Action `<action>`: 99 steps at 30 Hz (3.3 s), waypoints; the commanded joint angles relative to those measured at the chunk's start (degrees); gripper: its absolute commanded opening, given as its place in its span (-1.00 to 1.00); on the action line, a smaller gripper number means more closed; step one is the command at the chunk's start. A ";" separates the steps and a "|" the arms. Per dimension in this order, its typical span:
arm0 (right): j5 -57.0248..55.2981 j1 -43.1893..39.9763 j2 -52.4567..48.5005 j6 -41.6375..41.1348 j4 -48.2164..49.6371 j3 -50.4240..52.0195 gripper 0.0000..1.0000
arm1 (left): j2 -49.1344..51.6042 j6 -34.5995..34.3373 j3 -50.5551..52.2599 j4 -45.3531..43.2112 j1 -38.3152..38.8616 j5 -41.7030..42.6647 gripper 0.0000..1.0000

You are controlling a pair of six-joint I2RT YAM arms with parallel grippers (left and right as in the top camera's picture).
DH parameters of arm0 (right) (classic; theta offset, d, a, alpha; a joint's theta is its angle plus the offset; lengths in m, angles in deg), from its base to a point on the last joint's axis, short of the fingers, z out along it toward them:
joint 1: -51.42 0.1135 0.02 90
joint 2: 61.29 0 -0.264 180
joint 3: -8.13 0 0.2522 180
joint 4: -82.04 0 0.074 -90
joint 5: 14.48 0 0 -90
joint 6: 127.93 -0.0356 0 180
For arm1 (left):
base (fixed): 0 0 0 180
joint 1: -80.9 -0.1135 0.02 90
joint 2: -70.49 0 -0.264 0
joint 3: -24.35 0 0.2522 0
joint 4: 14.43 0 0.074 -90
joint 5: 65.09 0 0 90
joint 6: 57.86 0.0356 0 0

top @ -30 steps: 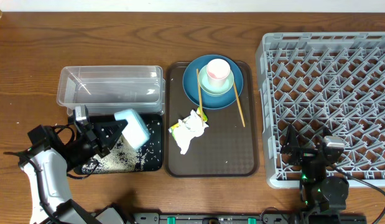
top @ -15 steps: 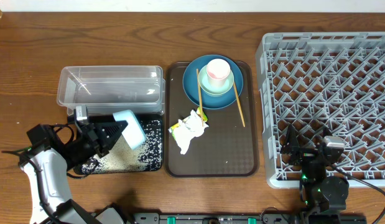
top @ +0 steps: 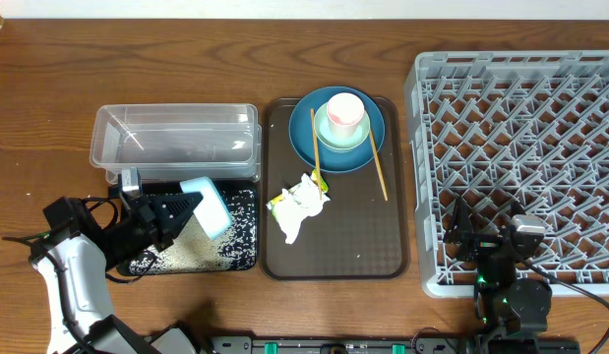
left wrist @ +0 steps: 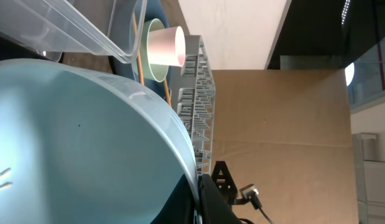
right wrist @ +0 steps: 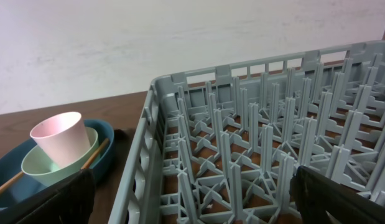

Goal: Sort waste into correct bins and load items into the dishwasher rack
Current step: 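Tilt the bowl with the left gripper to pour rice onto the black tray, then carry the empty bowl right and set it on the brown tray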

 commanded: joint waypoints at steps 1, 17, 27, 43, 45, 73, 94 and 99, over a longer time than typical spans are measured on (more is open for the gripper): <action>0.00 -0.44 0.31 0.24 -0.22 0.04 0.99 | 0.13 -0.74 -0.31 0.04 -0.28 5.09 -0.88; 0.00 -0.44 0.31 0.24 -0.22 0.04 0.98 | 0.33 1.70 -0.31 -6.38 -0.13 5.73 -0.88; 0.00 -0.44 0.31 0.24 -0.22 0.04 0.99 | 0.33 1.44 -0.31 -0.44 -0.13 2.67 -0.86; 0.00 -0.44 0.31 0.24 -0.22 0.04 0.99 | -11.15 -7.72 -4.39 3.93 -0.11 -19.61 -0.88; 0.00 -0.44 0.31 0.24 -0.22 0.04 0.98 | -14.08 -12.20 -5.66 1.64 -0.11 -24.46 -0.88; 0.00 -0.44 0.31 0.24 -0.22 0.04 0.99 | -37.59 -30.25 -6.56 -12.41 49.00 -65.00 -0.88; 0.00 -0.44 0.31 0.24 -0.22 0.04 0.99 | -15.61 -40.76 -6.01 -26.80 88.02 -80.72 -0.89; 0.00 -0.44 0.31 0.24 -0.22 0.04 0.99 | -5.64 -40.87 -6.01 -33.11 96.19 -80.76 -0.88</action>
